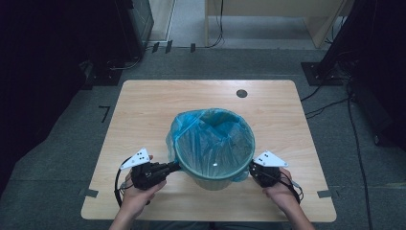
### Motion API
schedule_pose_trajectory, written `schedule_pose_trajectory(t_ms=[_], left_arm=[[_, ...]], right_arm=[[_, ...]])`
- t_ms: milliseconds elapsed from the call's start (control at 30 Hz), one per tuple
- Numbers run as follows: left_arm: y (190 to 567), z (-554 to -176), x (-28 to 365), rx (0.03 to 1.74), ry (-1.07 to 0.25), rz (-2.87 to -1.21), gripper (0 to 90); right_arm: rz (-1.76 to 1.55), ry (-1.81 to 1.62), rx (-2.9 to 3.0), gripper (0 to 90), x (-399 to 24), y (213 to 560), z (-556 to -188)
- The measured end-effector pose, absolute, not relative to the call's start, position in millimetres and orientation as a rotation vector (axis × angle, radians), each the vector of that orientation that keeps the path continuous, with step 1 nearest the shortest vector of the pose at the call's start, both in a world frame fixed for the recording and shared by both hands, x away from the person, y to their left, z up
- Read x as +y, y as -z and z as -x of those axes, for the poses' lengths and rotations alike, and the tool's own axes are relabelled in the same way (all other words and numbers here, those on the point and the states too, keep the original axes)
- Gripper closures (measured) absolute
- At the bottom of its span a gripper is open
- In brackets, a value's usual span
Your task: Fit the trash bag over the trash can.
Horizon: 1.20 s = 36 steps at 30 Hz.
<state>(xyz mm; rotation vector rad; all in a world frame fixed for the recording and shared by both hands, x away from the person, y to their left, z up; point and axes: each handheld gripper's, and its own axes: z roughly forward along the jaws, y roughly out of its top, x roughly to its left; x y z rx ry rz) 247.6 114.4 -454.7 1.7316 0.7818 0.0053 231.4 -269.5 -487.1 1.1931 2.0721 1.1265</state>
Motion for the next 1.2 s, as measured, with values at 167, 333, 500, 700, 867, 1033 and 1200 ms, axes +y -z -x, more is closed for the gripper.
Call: schedule_pose_trajectory(t_ms=[167,333,500,700,867,1033,1200], left_arm=[[471,-256,116,0.835,-0.036,-1.793,89.0],[483,-264,111,0.896,-0.025,-1.809,88.5],[478,-260,114,0.83,-0.02,-1.79,87.6],[481,-260,117,0.817,0.035,-1.776,84.5],[484,-262,111,0.868,-0.025,-1.842,86.3],[498,-271,104,0.968,-0.021,-1.898,85.9],[506,-272,96,1.008,-0.046,-1.993,85.3]], right_arm=[[-1.161,-1.243,1.992,90.0,-273,473,-222],[-1.132,-1.218,1.981,90.0,-274,469,-220],[-1.17,-1.142,2.078,90.0,-272,487,-230],[-1.169,-1.082,2.129,90.0,-267,493,-232],[-1.167,-1.128,2.127,90.0,-269,486,-227],[-1.153,-1.13,2.107,90.0,-269,477,-224],[-1.173,-0.993,2.157,90.0,-268,492,-229]])
